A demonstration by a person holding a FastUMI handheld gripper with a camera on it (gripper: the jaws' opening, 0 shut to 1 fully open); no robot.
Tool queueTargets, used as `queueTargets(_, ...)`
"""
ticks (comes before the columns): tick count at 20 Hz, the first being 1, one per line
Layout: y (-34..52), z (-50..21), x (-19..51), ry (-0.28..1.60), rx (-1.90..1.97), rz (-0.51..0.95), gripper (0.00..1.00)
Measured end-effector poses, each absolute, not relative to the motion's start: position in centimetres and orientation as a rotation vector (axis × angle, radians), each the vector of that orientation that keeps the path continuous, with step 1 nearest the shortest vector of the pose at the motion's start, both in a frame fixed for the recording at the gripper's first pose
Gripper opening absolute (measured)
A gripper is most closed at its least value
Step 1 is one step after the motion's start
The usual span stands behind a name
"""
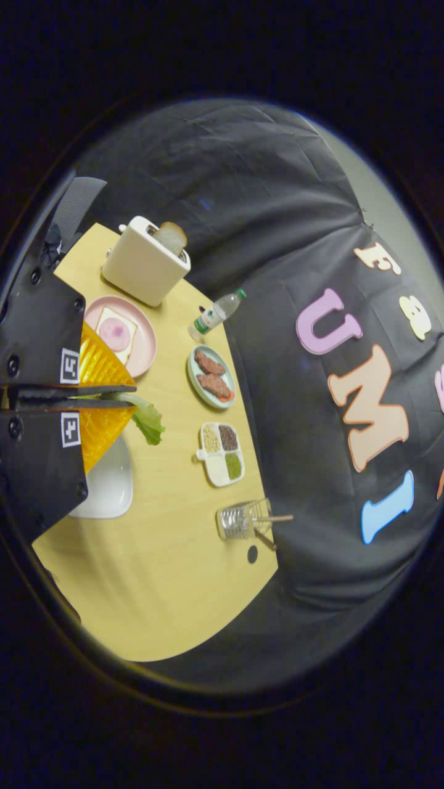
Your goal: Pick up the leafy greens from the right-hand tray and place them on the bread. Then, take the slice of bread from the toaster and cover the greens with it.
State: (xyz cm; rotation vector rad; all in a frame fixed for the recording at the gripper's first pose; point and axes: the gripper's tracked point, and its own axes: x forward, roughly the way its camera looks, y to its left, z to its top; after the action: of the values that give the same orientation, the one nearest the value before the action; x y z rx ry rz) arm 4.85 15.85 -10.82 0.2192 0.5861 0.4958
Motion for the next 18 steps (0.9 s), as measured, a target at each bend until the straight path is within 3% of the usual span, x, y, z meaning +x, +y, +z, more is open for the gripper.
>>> queueTargets(11, 29.4, -10.3, 3.1, 0.615, 0.249, 0.711, 0.03)
queueTargets(18, 33.2, -15.7, 3.4, 0.714, 0.234, 0.719, 0.03)
